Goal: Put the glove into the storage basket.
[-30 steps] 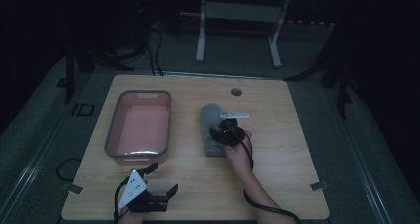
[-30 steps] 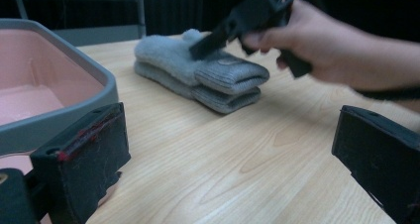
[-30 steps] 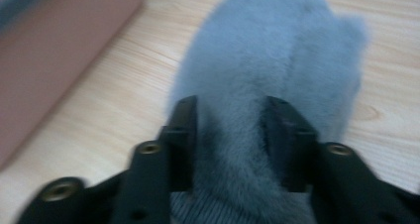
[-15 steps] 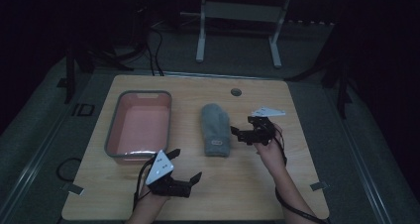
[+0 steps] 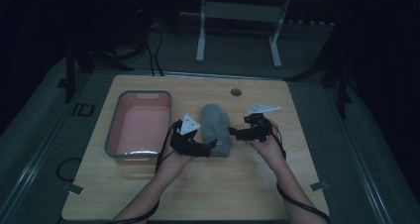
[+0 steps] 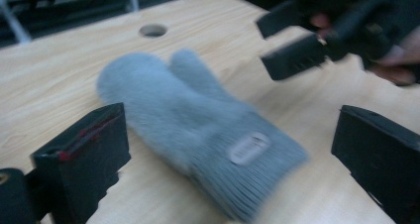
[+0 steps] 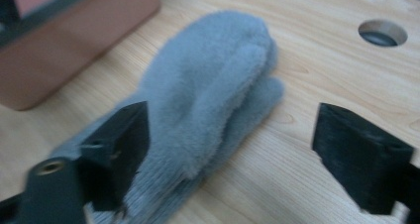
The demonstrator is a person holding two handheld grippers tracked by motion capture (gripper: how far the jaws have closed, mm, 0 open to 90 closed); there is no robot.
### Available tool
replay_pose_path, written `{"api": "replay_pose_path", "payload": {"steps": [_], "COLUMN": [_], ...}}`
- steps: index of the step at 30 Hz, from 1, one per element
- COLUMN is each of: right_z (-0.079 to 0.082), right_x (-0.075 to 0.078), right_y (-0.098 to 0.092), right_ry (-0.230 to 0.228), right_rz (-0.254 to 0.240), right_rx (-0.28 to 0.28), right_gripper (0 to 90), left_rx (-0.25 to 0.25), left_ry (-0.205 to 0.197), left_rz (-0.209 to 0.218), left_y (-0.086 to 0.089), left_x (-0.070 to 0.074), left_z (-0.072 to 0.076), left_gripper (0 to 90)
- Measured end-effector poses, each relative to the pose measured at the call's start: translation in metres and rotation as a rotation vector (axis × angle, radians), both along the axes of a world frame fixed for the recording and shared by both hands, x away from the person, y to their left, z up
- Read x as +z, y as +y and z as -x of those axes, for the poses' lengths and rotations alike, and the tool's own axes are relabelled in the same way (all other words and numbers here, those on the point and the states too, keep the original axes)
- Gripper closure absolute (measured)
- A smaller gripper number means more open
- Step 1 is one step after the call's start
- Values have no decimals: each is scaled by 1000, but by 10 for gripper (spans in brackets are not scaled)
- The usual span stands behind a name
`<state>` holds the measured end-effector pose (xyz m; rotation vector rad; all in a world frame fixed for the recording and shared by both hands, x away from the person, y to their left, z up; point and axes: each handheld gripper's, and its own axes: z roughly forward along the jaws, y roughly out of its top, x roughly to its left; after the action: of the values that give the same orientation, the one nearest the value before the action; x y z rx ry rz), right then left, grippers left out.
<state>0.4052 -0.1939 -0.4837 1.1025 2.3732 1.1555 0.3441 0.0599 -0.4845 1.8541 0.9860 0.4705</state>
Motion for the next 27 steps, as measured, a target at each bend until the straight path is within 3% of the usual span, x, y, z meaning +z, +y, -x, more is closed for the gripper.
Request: {"api": "replay_pose_path", "payload": {"steps": [1,2,3,4,5,7,8,9,11,14,15,19,21,24,27], "right_z": [0,-5,-8,-11,-14,-20,-22,-24,-28,-34,-35,-40,-42,-46,-48], "right_x": [0,-4,-7,-9,-12,-17,-20,-23,-29,-41,-44,-53,-54,-58,-62], "right_y": [0,3,4,6,8,13,16,18,23,27,27,25,26,27,26], "right_ry": [0,13,18,28,39,74,92,101,120,154,166,208,221,241,270], "right_rz": [0,-1,-7,-1,0,-4,-10,-8,22,75,79,72,67,59,21], "right_rx": [0,-11,-13,-15,-18,-9,0,4,1,-19,-18,-9,-2,20,34], "right_gripper": [239,354,400,462,475,512,505,497,490,469,456,431,428,404,467], "left_rx": [0,22,49,80,80,112,110,100,89,85,85,64,58,23,-12], "left_ry": [0,16,31,78,78,125,155,212,246,300,300,381,383,428,452], "left_rz": [0,2,-6,-16,-16,-23,-22,-13,-45,-52,-52,13,4,38,68], "left_y": [0,0,-2,-3,-3,-7,-8,-11,-14,-17,-17,-18,-19,-15,-12], "left_x": [0,-2,-4,-11,-11,-17,-21,-27,-34,-44,-44,-58,-61,-68,-71], "left_z": [0,-8,-15,-29,-29,-41,-46,-53,-59,-67,-67,-75,-75,-82,-85], "left_gripper": [137,155,156,166,186,207,208,207,211,234,246,303,306,335,402]}}
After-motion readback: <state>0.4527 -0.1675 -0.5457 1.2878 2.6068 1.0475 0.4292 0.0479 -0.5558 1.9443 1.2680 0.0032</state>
